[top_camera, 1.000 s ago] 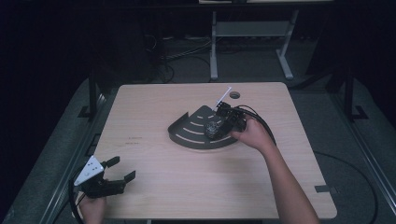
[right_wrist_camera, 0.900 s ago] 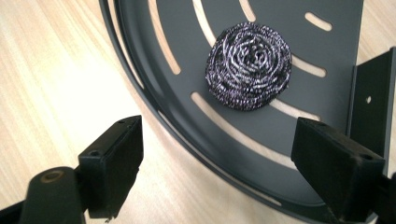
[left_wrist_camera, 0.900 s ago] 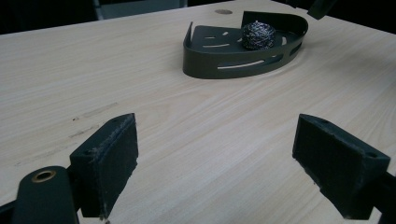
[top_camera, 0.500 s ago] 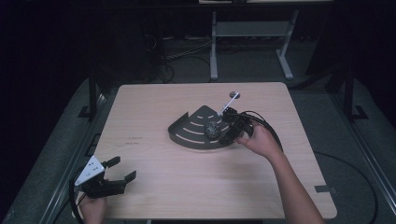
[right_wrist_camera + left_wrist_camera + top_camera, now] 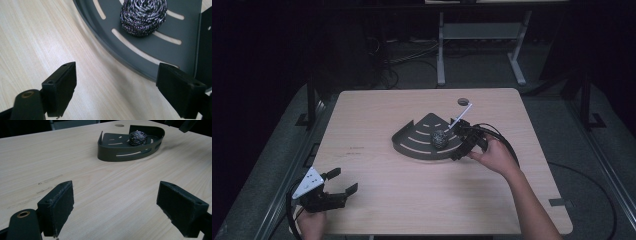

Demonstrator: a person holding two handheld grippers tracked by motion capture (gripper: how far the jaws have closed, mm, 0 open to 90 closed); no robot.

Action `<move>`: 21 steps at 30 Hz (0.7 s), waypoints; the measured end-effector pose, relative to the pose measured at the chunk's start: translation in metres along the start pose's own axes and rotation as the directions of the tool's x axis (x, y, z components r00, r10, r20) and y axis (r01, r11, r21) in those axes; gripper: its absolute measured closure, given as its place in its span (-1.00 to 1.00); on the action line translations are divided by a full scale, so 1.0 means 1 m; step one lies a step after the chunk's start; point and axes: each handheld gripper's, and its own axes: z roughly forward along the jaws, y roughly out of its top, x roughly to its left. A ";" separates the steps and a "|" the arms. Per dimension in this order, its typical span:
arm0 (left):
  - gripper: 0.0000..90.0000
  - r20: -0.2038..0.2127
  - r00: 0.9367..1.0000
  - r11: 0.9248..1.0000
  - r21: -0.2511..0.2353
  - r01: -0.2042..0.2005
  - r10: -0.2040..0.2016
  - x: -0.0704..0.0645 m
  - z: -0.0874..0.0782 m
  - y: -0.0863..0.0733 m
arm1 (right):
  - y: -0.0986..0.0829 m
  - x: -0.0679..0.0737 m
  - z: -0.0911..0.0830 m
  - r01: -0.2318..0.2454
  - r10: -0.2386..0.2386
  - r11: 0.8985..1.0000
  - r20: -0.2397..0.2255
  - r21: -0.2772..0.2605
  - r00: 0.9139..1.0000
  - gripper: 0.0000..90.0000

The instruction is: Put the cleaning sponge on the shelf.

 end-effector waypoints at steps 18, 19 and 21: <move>-0.70 0.001 1.000 1.000 0.002 0.000 0.000 -0.001 0.001 0.000 | -0.028 0.004 -0.001 -0.017 0.017 1.000 -0.004 0.001 1.000 -0.64; -0.70 0.001 1.000 1.000 0.004 -0.002 0.002 -0.002 0.001 0.000 | -0.033 0.004 0.000 -0.021 0.021 1.000 -0.009 0.000 1.000 -0.64; -0.70 0.001 1.000 1.000 0.002 -0.003 0.003 -0.002 0.001 0.000 | -0.037 0.005 0.000 -0.024 0.024 1.000 -0.008 0.002 1.000 -0.64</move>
